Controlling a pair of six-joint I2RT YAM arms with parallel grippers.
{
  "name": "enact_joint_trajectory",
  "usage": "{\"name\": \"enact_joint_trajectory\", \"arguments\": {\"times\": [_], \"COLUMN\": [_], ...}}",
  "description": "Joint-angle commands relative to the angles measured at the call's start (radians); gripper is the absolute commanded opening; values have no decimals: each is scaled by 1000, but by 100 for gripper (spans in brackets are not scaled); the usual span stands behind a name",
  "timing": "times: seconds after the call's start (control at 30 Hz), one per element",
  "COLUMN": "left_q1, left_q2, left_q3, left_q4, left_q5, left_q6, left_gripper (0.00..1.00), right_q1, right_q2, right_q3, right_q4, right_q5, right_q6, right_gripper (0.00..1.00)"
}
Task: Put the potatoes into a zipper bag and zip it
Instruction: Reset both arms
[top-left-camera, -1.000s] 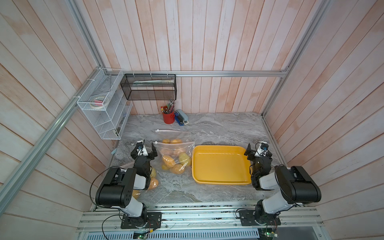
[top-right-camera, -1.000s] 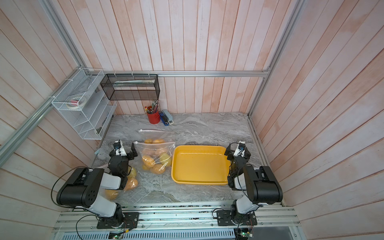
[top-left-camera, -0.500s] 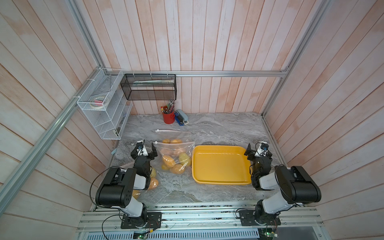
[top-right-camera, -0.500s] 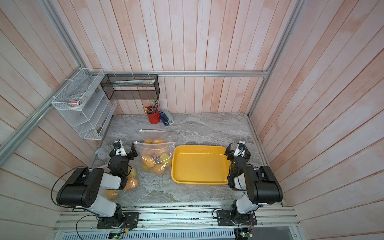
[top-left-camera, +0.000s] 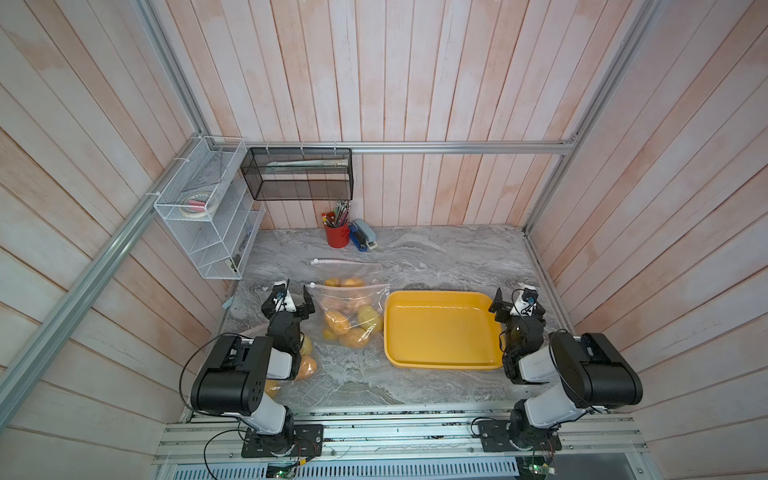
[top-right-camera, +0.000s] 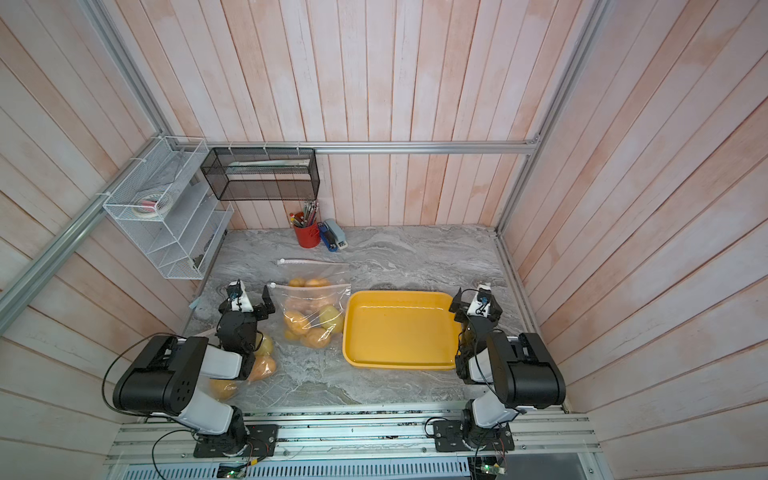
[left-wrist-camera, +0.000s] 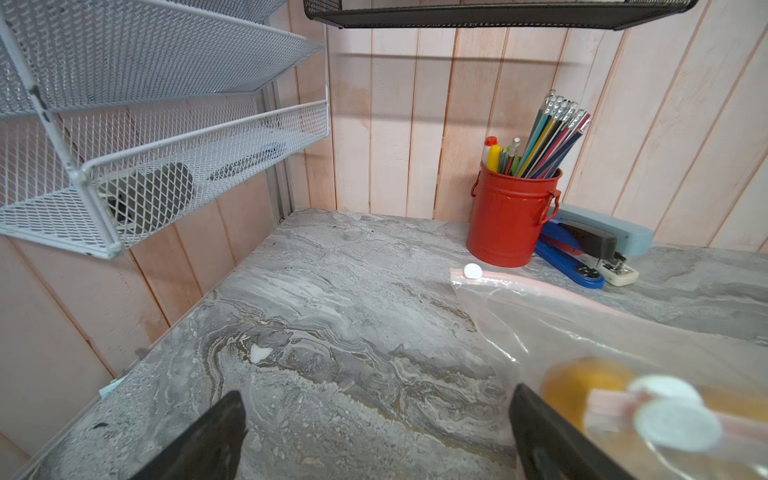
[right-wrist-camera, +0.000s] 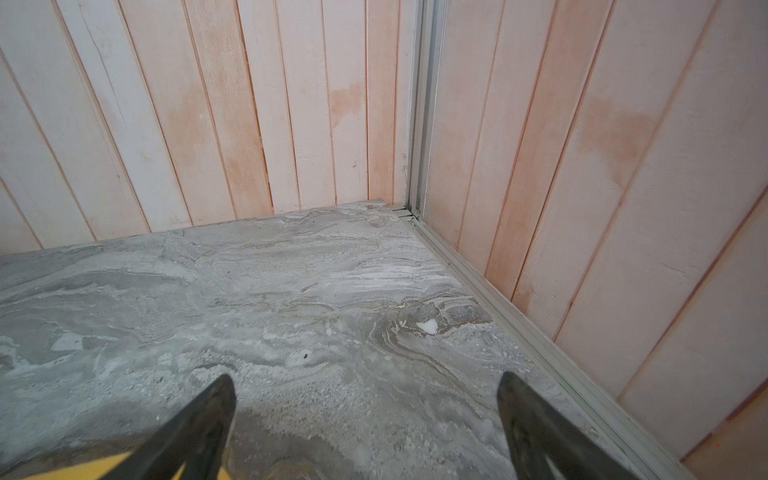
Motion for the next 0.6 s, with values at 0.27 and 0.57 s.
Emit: {"name": "enact_joint_trajectory", "arguments": {"times": [0.27, 0.57], "left_q1": [5, 5], "left_q2": [7, 7], "left_q3": [8, 8], "left_q4": [3, 3], "left_q5": [15, 14], "left_q6": [10, 9], "left_gripper": [100, 100], "right_q1": [-25, -22], "right_q2": [-31, 7], "right_q3": [149, 132], "right_q4": [-255, -158], "right_q5": [-95, -132], "right_q6": [8, -18], "right_gripper": [98, 98]}}
